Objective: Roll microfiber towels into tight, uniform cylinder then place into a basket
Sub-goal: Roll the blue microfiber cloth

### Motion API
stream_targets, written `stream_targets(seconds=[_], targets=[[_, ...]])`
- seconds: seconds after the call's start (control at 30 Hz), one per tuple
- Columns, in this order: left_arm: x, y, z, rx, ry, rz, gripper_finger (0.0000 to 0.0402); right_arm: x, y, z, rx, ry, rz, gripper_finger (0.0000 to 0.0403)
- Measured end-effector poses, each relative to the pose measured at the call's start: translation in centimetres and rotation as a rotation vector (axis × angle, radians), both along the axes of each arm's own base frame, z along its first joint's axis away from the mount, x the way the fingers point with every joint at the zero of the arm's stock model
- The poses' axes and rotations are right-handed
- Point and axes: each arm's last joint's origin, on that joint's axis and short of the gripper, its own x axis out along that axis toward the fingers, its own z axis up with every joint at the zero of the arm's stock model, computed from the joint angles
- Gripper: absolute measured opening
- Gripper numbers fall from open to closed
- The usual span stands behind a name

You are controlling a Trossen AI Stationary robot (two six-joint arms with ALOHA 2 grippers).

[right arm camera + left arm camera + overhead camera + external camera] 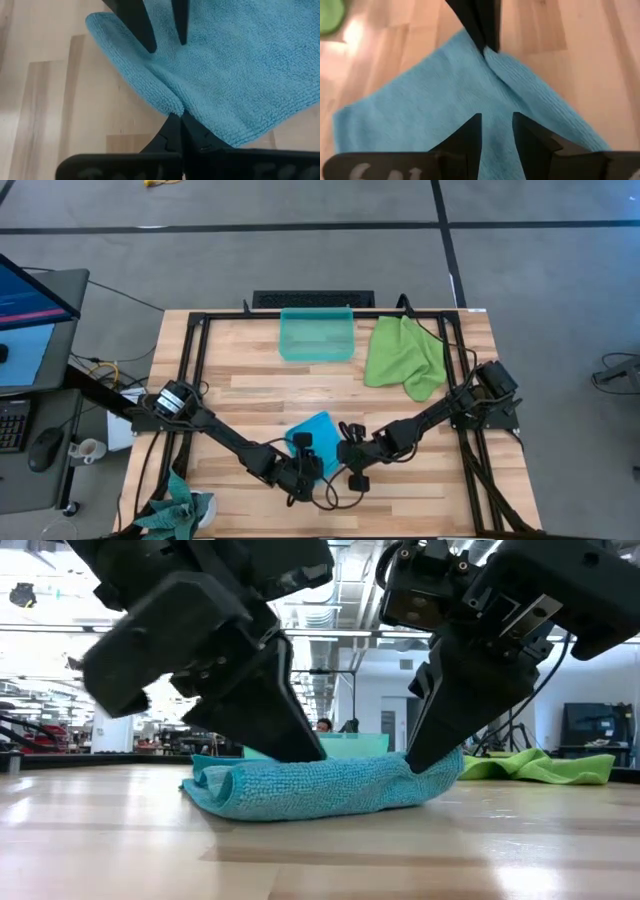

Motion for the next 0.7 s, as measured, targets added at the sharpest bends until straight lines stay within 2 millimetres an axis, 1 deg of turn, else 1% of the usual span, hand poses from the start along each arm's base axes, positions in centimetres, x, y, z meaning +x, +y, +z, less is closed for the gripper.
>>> stream_targets(seconds=[0.2,0.3,0.4,0.47,0.7], targets=[[1.3,1.6,0.0,-0.014,-0.032,0.008,0.0103,0.0,0.0,0.0,0.000,0.000,0.000,0.0006],[1.5,2.3,-0.2,-0.032,-0.022,0.014,0.0103,0.0,0.0,0.0,0.000,-0.001,0.000,0.0006],[1.7,2.3,-0.2,-0.056,-0.011,-0.013,0.0103,0.1,-0.2,0.0,-0.013,-0.008,-0.015,0.0005],[1.9,2.3,-0.8,-0.071,-0.004,-0.025,0.0103,0.2,-0.4,0.0,-0.013,-0.008,-0.021,0.0005],[1.8,2.4,-1.5,-0.054,0.021,-0.023,0.0103,0.5,-1.1,0.1,-0.016,-0.003,-0.043,0.0005]])
